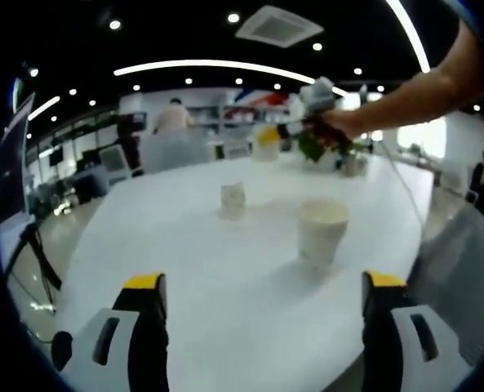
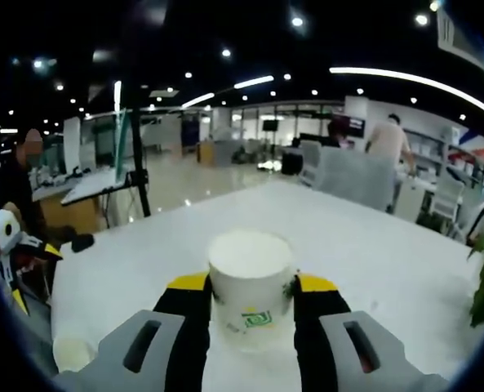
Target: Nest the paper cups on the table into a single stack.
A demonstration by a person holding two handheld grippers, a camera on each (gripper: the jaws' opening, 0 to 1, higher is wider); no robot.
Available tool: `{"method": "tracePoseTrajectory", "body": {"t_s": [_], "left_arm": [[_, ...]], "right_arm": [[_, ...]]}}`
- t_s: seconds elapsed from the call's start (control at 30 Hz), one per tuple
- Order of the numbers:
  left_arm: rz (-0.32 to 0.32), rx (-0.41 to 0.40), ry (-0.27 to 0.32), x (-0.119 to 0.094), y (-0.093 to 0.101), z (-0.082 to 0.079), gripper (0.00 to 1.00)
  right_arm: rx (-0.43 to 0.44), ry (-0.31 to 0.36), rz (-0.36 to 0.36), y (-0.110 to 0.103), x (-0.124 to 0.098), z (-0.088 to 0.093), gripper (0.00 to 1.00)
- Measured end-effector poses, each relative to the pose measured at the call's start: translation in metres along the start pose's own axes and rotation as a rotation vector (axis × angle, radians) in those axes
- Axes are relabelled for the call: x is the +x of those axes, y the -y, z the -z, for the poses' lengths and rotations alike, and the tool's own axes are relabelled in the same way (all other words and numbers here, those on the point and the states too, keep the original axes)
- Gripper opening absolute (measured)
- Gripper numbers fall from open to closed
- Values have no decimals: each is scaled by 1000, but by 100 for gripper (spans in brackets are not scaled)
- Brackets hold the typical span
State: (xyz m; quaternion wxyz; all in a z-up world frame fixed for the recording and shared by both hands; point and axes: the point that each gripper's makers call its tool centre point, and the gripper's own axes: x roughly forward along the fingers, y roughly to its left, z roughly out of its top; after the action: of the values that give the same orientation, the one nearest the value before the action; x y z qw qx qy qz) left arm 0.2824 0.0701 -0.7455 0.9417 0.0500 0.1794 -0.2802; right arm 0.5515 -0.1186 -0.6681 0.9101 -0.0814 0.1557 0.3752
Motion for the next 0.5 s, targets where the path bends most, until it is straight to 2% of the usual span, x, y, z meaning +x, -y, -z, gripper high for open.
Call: {"method": "tracePoseTrajectory", "body": {"t_s": [0.5], "left_arm": [[-2, 8, 1, 1, -2, -1, 97]], "right_arm": [[8, 21, -29, -25, -18, -3, 37]]}}
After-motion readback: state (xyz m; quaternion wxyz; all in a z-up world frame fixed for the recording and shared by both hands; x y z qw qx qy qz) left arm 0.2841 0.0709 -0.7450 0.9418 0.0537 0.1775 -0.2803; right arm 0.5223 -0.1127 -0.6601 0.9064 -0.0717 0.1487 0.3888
